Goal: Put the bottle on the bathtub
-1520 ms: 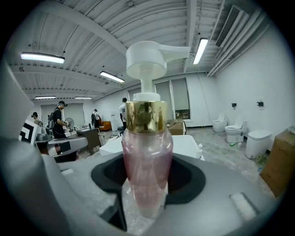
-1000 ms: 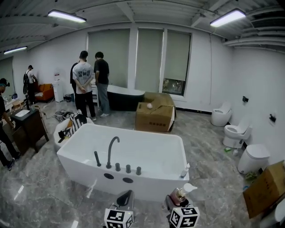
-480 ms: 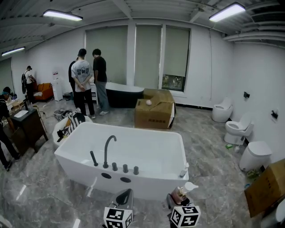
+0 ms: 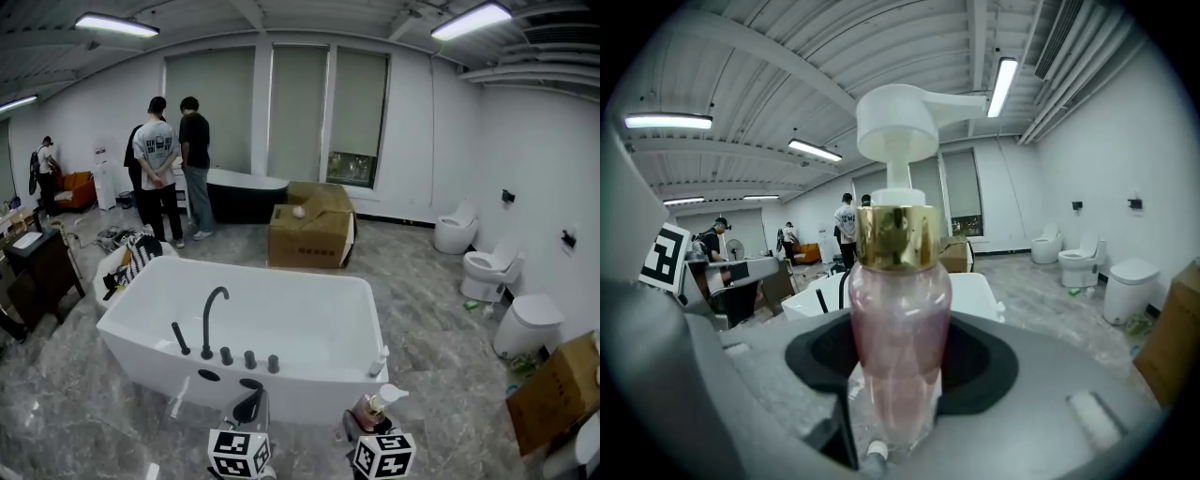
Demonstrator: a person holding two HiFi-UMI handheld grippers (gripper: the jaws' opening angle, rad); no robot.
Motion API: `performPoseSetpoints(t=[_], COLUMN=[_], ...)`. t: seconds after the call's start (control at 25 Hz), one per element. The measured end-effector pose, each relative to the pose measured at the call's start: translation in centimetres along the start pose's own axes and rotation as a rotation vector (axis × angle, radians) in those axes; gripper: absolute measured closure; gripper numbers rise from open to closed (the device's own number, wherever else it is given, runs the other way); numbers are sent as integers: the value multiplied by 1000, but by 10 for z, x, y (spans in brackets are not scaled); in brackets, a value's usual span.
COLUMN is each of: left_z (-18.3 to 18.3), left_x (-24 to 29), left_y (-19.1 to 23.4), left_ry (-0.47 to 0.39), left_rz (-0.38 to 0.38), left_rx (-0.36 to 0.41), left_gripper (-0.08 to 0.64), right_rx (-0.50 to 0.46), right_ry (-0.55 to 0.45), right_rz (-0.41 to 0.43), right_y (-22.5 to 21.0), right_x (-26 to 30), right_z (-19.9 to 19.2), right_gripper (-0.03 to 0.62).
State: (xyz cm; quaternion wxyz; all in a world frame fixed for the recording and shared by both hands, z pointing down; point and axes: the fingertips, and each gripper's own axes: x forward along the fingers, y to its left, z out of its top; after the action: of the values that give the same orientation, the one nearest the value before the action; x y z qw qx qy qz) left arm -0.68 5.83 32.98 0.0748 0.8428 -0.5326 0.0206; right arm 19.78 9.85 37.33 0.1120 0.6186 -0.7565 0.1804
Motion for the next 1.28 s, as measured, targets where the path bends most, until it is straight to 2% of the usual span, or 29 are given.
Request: performPoseSetpoints(t=[0.44,0.92,1.28], left_z=[11,32,34], left_x=[82,180,239], left_y=[48,99,134], left_ry=[12,20,38], left_rz=[-29,-63,-102], left_rx=[-3,-2,1], left_gripper=[565,565,565], right_rx=[-3,12,31], right_ry=[-3,-31,-30], right_rz=[4,-46,-86], right_y=[2,-17,-20], right_x=[85,171,228], right_z=[38,95,119], right_gripper=[368,368,368])
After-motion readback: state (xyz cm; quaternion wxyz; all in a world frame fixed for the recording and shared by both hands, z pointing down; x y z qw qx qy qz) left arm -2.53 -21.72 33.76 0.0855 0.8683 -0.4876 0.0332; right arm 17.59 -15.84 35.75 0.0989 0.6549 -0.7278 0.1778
